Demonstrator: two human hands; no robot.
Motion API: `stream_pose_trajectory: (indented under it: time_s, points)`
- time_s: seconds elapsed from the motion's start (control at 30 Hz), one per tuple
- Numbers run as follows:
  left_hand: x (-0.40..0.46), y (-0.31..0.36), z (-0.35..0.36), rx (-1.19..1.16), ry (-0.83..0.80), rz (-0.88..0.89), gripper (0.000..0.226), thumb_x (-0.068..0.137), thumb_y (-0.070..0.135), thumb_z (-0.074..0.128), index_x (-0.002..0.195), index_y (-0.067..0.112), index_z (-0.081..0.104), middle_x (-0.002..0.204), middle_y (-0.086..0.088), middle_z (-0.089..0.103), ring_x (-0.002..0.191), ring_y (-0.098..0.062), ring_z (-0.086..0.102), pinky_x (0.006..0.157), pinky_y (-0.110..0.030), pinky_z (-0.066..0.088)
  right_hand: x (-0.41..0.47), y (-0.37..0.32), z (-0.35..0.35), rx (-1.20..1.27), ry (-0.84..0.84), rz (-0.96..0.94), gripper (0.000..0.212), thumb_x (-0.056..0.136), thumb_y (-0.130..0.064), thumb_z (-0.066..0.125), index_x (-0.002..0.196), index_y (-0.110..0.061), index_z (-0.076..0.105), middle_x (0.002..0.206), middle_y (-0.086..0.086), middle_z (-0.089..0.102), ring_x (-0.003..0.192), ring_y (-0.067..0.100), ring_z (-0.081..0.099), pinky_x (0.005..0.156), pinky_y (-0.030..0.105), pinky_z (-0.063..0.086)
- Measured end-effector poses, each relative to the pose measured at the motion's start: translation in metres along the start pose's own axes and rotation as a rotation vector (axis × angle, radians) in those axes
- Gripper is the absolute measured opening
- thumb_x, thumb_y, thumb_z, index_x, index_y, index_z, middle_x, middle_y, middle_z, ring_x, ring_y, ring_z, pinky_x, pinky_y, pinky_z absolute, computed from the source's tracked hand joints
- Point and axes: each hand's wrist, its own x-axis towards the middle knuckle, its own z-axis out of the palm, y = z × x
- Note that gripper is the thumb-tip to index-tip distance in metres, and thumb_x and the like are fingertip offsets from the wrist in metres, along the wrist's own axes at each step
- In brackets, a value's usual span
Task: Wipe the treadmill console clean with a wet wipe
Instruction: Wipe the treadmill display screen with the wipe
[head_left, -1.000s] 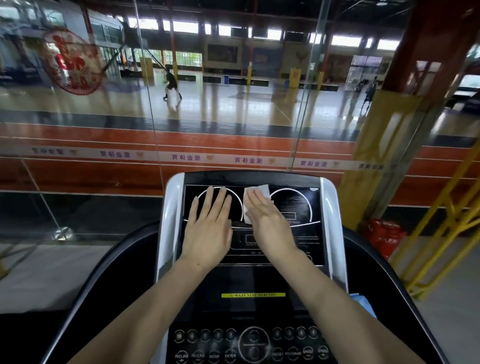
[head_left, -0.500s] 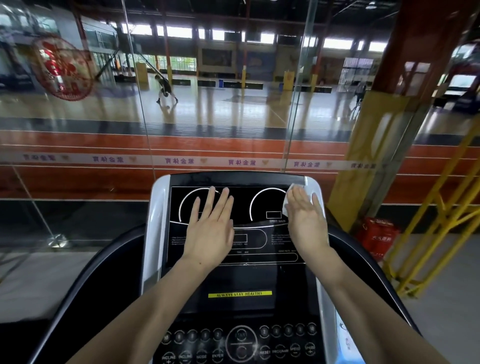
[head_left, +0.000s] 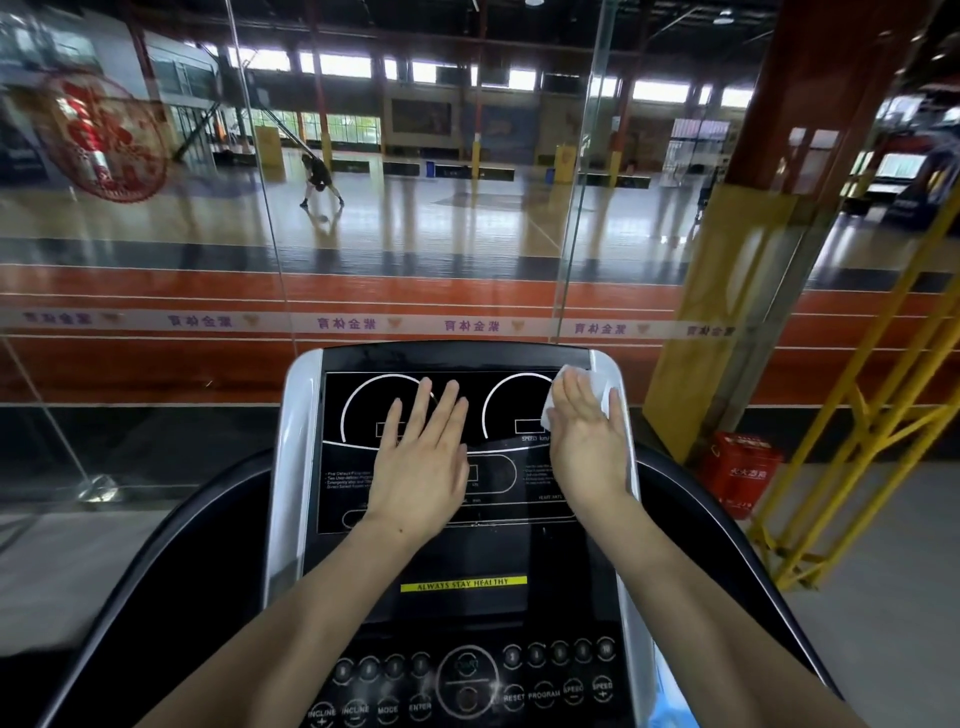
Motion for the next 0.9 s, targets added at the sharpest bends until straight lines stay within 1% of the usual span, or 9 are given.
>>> stream_pose_trajectory:
  time_s: [0.1,0.23,0.33,0.47,0.53,0.6,0.73,0.83,0.9]
  points:
    - [-0.001,-0.002,0.001,0.016,0.0,-0.004,0.066,0.103,0.041,0.019,0.162,0.015,0.029,0.172,-0.003,0.017,0.161,-0.028,0.005,0.128,-0.055,0.015,-0.015,-0.028,0.011,0.028,0.04,-0.119,0.054,0.105,-0.023,0.054,0.157,-0.013,0.043,0.162,-0.002,0.044,0.151,0.014,0.038,0.127,0.049,0.013]
    - [-0.007,-0.009,0.001,0.015,0.001,-0.011,0.065,0.103,0.041,0.019,0.162,0.015,0.028,0.172,-0.004,0.015,0.161,-0.028,0.004,0.129,-0.054,0.014,-0.016,-0.016,0.004,0.017,0.037,-0.222,0.045,0.109,-0.028,0.047,0.154,-0.022,0.048,0.161,-0.008,0.045,0.151,0.007,0.032,0.124,0.06,0.018]
    - [-0.017,-0.019,-0.001,0.005,0.017,-0.033,0.065,0.102,0.041,0.022,0.162,0.015,0.029,0.172,-0.005,0.019,0.16,-0.029,0.007,0.128,-0.055,0.016,-0.022,0.012,-0.004,-0.02,-0.014,-0.121,0.048,0.112,-0.031,0.039,0.16,-0.025,0.037,0.166,-0.013,0.036,0.154,0.004,0.021,0.126,0.06,0.005]
    - [-0.034,-0.04,0.003,0.011,0.022,-0.075,0.064,0.102,0.04,0.025,0.161,0.015,0.032,0.171,-0.005,0.021,0.16,-0.03,0.009,0.128,-0.055,0.015,-0.025,-0.006,0.003,-0.007,0.006,-0.044,0.048,0.113,-0.029,0.029,0.16,-0.021,0.034,0.164,-0.011,0.038,0.154,0.011,0.032,0.125,0.061,0.003]
    - [-0.043,-0.049,0.005,0.02,0.011,-0.1,0.064,0.103,0.04,0.025,0.162,0.016,0.03,0.172,-0.004,0.02,0.161,-0.029,0.008,0.128,-0.055,0.014,-0.025,-0.043,0.009,0.031,0.043,-0.098,0.048,0.11,-0.031,0.037,0.156,-0.02,0.043,0.162,-0.009,0.043,0.151,0.012,0.038,0.124,0.059,0.001]
    - [-0.048,-0.056,0.006,0.028,0.009,-0.111,0.063,0.103,0.039,0.026,0.162,0.016,0.03,0.172,-0.004,0.02,0.161,-0.029,0.007,0.128,-0.055,0.015,-0.024,-0.083,0.016,0.055,0.041,-0.199,0.048,0.11,-0.031,0.044,0.157,-0.021,0.044,0.163,-0.01,0.041,0.152,0.011,0.035,0.126,0.056,-0.008]
    - [-0.055,-0.063,0.006,0.044,0.017,-0.103,0.062,0.103,0.038,0.028,0.161,0.015,0.032,0.172,-0.005,0.022,0.161,-0.029,0.006,0.128,-0.056,0.015,-0.024,-0.103,0.01,0.062,-0.032,-0.302,0.051,0.111,-0.034,0.035,0.161,-0.025,0.034,0.167,-0.011,0.031,0.156,0.009,0.021,0.123,0.053,-0.023]
    - [-0.06,-0.072,0.003,0.031,0.015,-0.117,0.063,0.102,0.038,0.027,0.161,0.016,0.032,0.172,-0.005,0.021,0.161,-0.03,0.005,0.127,-0.057,0.016,-0.028,-0.065,0.003,0.106,-0.027,-0.209,0.047,0.109,-0.024,0.047,0.156,-0.026,0.045,0.163,-0.01,0.037,0.153,0.007,0.023,0.125,0.054,-0.018]
    - [-0.065,-0.081,0.001,0.037,0.013,-0.131,0.062,0.102,0.038,0.027,0.161,0.016,0.032,0.172,-0.006,0.02,0.161,-0.03,0.005,0.127,-0.057,0.017,-0.032,-0.05,0.004,0.084,-0.015,-0.108,0.05,0.108,-0.02,0.05,0.157,-0.024,0.043,0.165,-0.01,0.037,0.153,0.007,0.022,0.126,0.058,-0.01]
